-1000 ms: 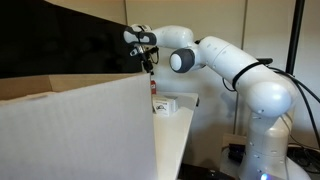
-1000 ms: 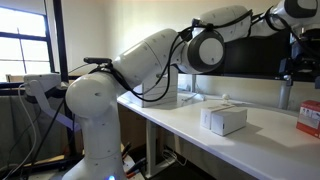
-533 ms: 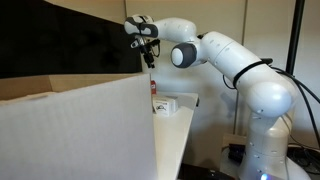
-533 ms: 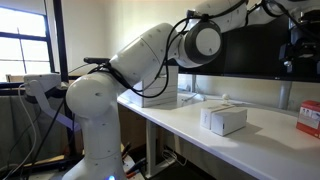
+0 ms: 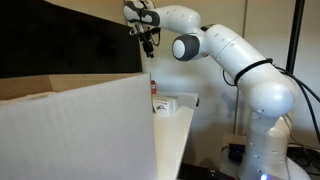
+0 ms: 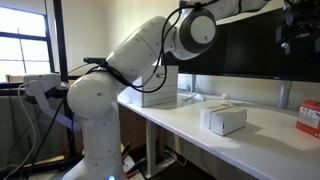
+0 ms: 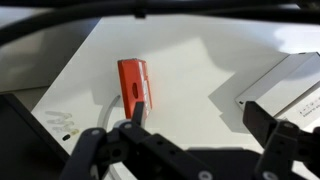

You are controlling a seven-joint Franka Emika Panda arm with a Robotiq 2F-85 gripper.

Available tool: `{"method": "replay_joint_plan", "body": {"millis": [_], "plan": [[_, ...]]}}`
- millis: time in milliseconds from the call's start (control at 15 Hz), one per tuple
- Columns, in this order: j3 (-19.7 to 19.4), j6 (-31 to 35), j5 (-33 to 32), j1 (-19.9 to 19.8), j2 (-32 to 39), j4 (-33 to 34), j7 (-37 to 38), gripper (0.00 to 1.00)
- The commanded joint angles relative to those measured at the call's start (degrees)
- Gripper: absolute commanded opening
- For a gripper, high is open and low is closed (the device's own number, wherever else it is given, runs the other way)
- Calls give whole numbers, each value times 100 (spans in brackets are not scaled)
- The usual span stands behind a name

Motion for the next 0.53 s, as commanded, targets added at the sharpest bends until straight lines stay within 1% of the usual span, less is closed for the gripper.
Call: {"method": "replay_joint_plan", "body": {"millis": [0, 467], "plan": [[8, -96, -54, 114, -400, -125, 87, 100], [69, -295, 20, 351, -1009, -135, 306, 100]]}}
